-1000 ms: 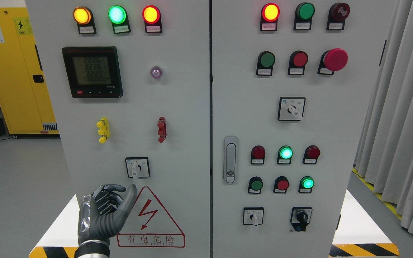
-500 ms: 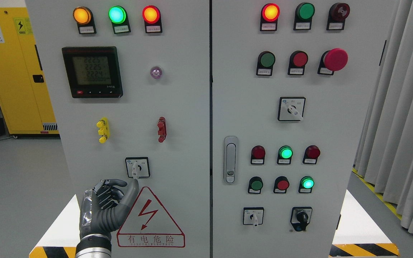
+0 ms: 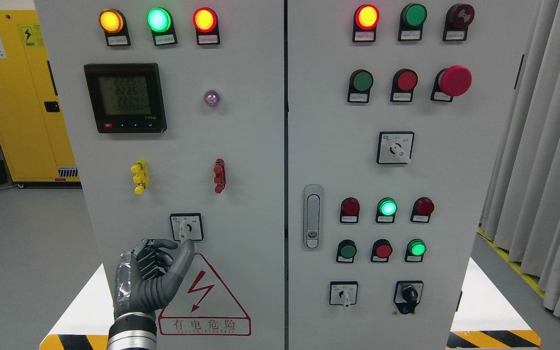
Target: Turn on light switch 1
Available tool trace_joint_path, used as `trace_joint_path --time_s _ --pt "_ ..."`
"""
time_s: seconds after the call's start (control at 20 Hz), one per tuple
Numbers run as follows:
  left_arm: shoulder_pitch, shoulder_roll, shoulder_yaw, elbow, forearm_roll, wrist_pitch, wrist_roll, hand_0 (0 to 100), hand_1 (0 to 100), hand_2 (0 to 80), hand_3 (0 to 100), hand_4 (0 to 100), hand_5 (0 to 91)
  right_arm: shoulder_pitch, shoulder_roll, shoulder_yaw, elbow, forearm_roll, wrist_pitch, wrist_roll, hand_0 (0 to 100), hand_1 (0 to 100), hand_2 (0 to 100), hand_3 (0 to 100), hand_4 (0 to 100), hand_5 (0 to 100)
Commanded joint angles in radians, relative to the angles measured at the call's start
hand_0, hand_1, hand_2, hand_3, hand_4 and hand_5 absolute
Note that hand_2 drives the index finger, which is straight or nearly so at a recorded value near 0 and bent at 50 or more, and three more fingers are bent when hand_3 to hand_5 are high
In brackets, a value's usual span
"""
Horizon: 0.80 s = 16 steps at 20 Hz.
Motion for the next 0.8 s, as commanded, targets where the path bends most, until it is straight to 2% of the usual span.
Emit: trace_joint_path --time_s 0.0,0.75 --pt "-0.008 -0.013 -0.016 0.002 -0.005 0.004 0.022 17 73 57.4 87 86 85.3 0.000 0.000 0.000 0.000 0.000 0.000 0.001 0 50 4 0 0 0" --pt "-0.023 -0.016 -0.019 0.012 -0.010 0.042 0.029 21 71 57.2 87 87 85.2 0.000 0.000 0.000 0.000 0.000 0.000 0.001 0 50 4 0 0 0"
